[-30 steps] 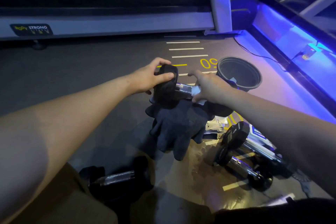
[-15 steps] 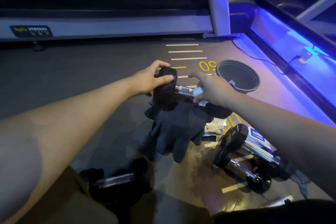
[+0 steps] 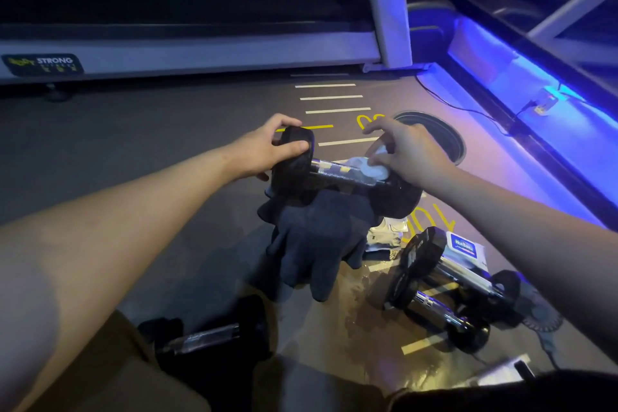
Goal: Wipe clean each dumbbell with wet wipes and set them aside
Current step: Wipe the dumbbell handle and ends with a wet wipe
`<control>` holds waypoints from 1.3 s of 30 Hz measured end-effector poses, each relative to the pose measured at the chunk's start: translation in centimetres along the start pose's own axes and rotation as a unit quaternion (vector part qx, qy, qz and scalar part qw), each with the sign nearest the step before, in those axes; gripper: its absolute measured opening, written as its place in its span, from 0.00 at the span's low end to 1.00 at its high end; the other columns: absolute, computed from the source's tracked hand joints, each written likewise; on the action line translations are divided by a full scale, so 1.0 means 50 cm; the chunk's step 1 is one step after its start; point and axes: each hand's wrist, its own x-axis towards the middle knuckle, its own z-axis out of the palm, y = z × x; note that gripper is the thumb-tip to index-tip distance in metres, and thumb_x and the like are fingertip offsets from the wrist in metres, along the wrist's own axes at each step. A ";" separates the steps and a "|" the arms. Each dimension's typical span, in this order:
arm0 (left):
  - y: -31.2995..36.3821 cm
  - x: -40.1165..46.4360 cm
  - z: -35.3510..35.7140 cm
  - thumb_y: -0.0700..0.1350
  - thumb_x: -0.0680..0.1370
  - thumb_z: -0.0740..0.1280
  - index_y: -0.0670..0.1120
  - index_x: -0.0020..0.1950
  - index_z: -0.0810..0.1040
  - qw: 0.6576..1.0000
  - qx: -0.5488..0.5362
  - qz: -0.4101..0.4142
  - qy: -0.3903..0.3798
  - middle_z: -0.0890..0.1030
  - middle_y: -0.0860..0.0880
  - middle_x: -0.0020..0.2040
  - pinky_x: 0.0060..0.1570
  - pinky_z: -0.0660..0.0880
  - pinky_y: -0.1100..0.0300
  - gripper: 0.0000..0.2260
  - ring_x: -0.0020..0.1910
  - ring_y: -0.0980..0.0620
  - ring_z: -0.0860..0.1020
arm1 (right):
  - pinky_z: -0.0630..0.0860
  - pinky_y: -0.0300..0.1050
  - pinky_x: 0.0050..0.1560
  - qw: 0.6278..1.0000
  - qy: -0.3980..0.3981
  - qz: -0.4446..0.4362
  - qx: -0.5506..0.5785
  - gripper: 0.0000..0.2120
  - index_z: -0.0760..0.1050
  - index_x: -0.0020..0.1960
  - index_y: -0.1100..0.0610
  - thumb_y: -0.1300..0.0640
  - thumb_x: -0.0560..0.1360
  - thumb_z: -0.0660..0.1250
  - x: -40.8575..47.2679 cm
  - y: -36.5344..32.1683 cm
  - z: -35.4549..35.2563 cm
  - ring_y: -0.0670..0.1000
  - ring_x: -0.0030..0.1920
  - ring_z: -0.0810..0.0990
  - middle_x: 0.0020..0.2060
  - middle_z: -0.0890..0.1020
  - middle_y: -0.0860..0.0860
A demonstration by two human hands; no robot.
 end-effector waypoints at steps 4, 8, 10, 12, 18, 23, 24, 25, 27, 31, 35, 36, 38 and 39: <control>-0.006 0.005 0.003 0.57 0.79 0.67 0.60 0.69 0.69 1.000 -0.017 0.004 -0.002 0.80 0.55 0.54 0.44 0.81 0.50 0.18 0.51 0.51 0.80 | 0.74 0.41 0.50 0.998 0.047 -0.003 0.030 0.19 0.75 0.59 0.50 0.64 0.70 0.71 -0.009 0.014 -0.009 0.42 0.40 0.80 0.38 0.85 0.44; -0.009 0.005 0.004 0.55 0.80 0.66 0.61 0.68 0.68 1.000 -0.022 0.006 -0.003 0.80 0.58 0.51 0.45 0.81 0.48 0.17 0.52 0.50 0.80 | 0.73 0.41 0.48 0.998 0.059 -0.008 0.021 0.16 0.76 0.57 0.53 0.65 0.72 0.69 -0.015 0.016 -0.010 0.47 0.41 0.80 0.37 0.83 0.45; -0.011 0.005 0.003 0.55 0.80 0.66 0.61 0.67 0.68 1.000 -0.019 0.007 -0.006 0.80 0.57 0.53 0.46 0.81 0.47 0.17 0.53 0.49 0.80 | 0.73 0.43 0.47 0.995 0.091 -0.008 0.028 0.14 0.76 0.56 0.53 0.64 0.72 0.67 -0.014 0.016 -0.015 0.49 0.41 0.79 0.38 0.83 0.46; -0.013 0.005 0.002 0.56 0.79 0.67 0.62 0.67 0.68 1.000 -0.017 0.006 -0.003 0.80 0.55 0.54 0.46 0.81 0.47 0.17 0.54 0.48 0.81 | 0.71 0.44 0.44 0.992 0.124 0.003 0.032 0.12 0.76 0.56 0.53 0.62 0.74 0.65 -0.007 0.019 -0.025 0.51 0.42 0.78 0.40 0.82 0.48; -0.017 0.013 0.003 0.55 0.79 0.67 0.61 0.68 0.69 1.000 -0.015 0.003 0.003 0.80 0.55 0.54 0.46 0.81 0.47 0.17 0.54 0.48 0.81 | 0.72 0.48 0.48 0.988 0.142 -0.013 -0.058 0.16 0.75 0.59 0.58 0.57 0.73 0.59 -0.016 0.036 -0.041 0.59 0.51 0.77 0.49 0.80 0.57; -0.019 0.018 0.003 0.55 0.80 0.67 0.62 0.67 0.69 1.000 -0.012 0.003 0.002 0.80 0.53 0.55 0.45 0.81 0.48 0.17 0.55 0.48 0.81 | 0.73 0.48 0.42 0.995 0.080 0.059 -0.011 0.08 0.73 0.56 0.52 0.55 0.77 0.63 -0.031 0.061 -0.025 0.54 0.45 0.77 0.44 0.81 0.50; -0.019 0.018 0.003 0.55 0.80 0.67 0.62 0.67 0.69 1.000 -0.012 0.002 0.004 0.80 0.52 0.54 0.45 0.81 0.48 0.16 0.55 0.47 0.81 | 0.69 0.46 0.40 0.995 0.077 0.071 -0.003 0.08 0.73 0.56 0.53 0.57 0.78 0.62 -0.035 0.065 -0.022 0.54 0.43 0.75 0.43 0.79 0.49; -0.019 0.018 0.003 0.55 0.80 0.67 0.61 0.67 0.69 1.000 -0.012 0.002 0.004 0.80 0.52 0.54 0.44 0.81 0.49 0.16 0.55 0.47 0.81 | 0.66 0.44 0.40 0.994 0.074 0.080 0.000 0.08 0.73 0.57 0.54 0.58 0.78 0.62 -0.039 0.065 -0.021 0.53 0.44 0.74 0.44 0.78 0.50; -0.018 0.016 0.003 0.56 0.79 0.67 0.62 0.67 0.69 1.000 -0.011 0.001 0.004 0.80 0.51 0.54 0.44 0.81 0.49 0.17 0.55 0.47 0.81 | 0.65 0.43 0.43 0.994 0.062 0.095 0.007 0.09 0.73 0.58 0.55 0.58 0.78 0.63 -0.043 0.070 -0.019 0.52 0.46 0.73 0.48 0.78 0.52; -0.014 0.009 0.002 0.55 0.79 0.67 0.61 0.68 0.69 1.000 -0.009 -0.003 0.005 0.80 0.49 0.57 0.46 0.82 0.46 0.18 0.56 0.46 0.80 | 0.71 0.49 0.49 0.992 0.035 0.121 0.011 0.14 0.73 0.61 0.55 0.57 0.76 0.64 -0.045 0.070 -0.015 0.55 0.51 0.74 0.53 0.71 0.52; -0.004 0.001 0.004 0.55 0.79 0.68 0.60 0.68 0.70 1.000 -0.004 -0.012 0.017 0.80 0.48 0.58 0.45 0.82 0.42 0.18 0.55 0.46 0.81 | 0.71 0.51 0.58 0.983 0.000 0.178 0.052 0.19 0.73 0.65 0.52 0.48 0.75 0.63 -0.051 0.054 -0.013 0.56 0.57 0.74 0.59 0.70 0.54; 0.000 -0.001 0.005 0.55 0.79 0.68 0.60 0.68 0.70 1.000 -0.003 -0.016 0.020 0.80 0.49 0.57 0.44 0.83 0.43 0.18 0.54 0.47 0.81 | 0.72 0.52 0.58 0.978 -0.011 0.196 0.070 0.23 0.73 0.66 0.51 0.44 0.73 0.62 -0.053 0.051 -0.013 0.57 0.58 0.75 0.60 0.71 0.55; 0.008 -0.006 0.009 0.55 0.79 0.68 0.59 0.68 0.69 1.000 -0.001 -0.021 0.022 0.79 0.52 0.54 0.39 0.83 0.46 0.18 0.52 0.50 0.81 | 0.75 0.55 0.58 0.967 -0.031 0.229 0.105 0.30 0.70 0.68 0.50 0.38 0.69 0.61 -0.056 0.046 -0.009 0.60 0.58 0.76 0.60 0.75 0.57; 0.013 -0.007 0.014 0.56 0.78 0.69 0.59 0.67 0.68 0.999 0.006 -0.022 0.026 0.78 0.53 0.53 0.37 0.83 0.47 0.19 0.50 0.51 0.80 | 0.77 0.55 0.57 0.962 -0.039 0.240 0.124 0.30 0.69 0.69 0.50 0.39 0.71 0.63 -0.059 0.039 -0.009 0.60 0.57 0.78 0.59 0.76 0.57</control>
